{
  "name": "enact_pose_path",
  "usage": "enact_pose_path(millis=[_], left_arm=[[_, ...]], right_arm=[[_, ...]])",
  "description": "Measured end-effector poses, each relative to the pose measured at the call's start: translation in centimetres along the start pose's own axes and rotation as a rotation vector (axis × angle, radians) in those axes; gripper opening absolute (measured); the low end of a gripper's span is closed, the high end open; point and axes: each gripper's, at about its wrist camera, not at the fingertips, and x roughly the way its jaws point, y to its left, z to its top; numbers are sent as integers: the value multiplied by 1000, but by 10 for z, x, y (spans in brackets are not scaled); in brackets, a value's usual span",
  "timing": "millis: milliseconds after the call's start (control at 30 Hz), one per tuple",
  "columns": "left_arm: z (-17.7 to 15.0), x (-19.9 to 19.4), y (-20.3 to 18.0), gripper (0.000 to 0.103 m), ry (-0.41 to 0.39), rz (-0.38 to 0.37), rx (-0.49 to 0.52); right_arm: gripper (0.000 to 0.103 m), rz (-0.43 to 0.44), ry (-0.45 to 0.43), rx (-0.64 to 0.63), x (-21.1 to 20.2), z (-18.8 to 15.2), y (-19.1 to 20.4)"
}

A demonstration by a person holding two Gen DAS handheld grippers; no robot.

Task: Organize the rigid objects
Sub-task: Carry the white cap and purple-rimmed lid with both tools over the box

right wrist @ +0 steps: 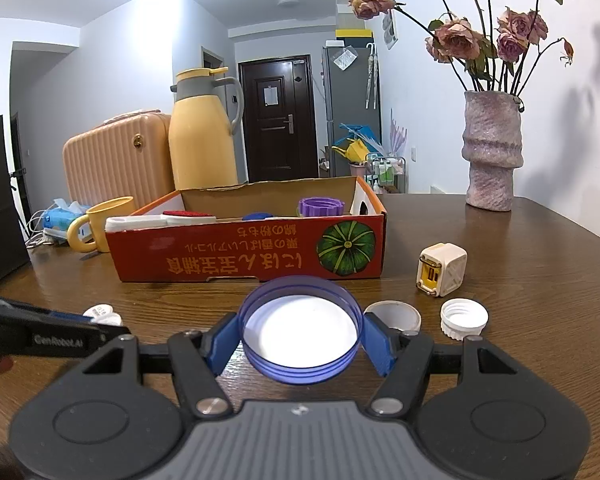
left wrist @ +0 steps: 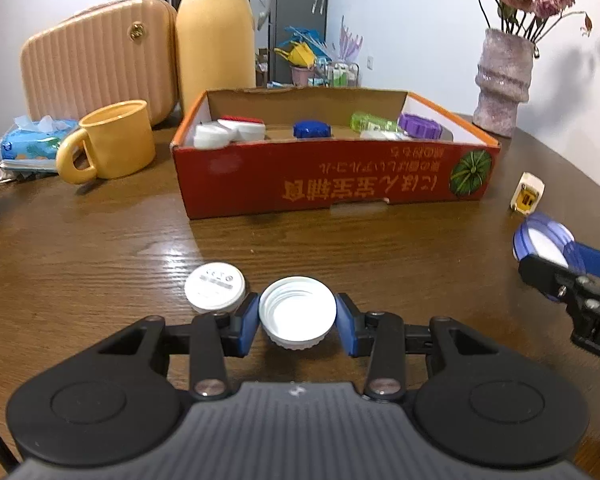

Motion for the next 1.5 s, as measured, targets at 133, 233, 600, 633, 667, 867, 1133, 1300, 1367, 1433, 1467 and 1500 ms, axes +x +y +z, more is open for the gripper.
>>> enact_pose_path(millis=[133,233,600,633,667,867,1133,1300,1367,1433,1467,1500], left_arm=[[5,-12,5,41,-35,-6,-20],[11,-25,6,41,-78,-8,-12],[37,-52,10,41,-182,-7,-24],[40,-54,11,41,-188,-6,-26],[42,-54,11,41,-194,-6,-28],[60,-60,11,41,-251,-13,-55],[83,-59,11,41,-300,-7,-85],[97,-50,12,41,-315,7,-105],[102,-46,12,41,-320,13,-112],[108,-42,12,41,-323,19,-119],[110,-40,12,41,-324,21,-123],[112,-37,13,41,-323,22,-128]], right_arm=[[65,-13,8,-17,2,0,4],[65,-23,13,-53,2,1,10],[65,1,-33,-133,-7,22,36],[65,2,-38,-135,-7,25,38],[65,4,-45,-137,-8,28,39],[65,8,-80,-146,-7,48,44],[65,22,-110,-146,3,73,49],[65,33,-126,-140,13,85,55],[65,35,-132,-132,17,89,55],[65,34,-136,-124,22,95,55],[65,32,-140,-121,24,98,55],[65,25,-150,-118,27,102,54]])
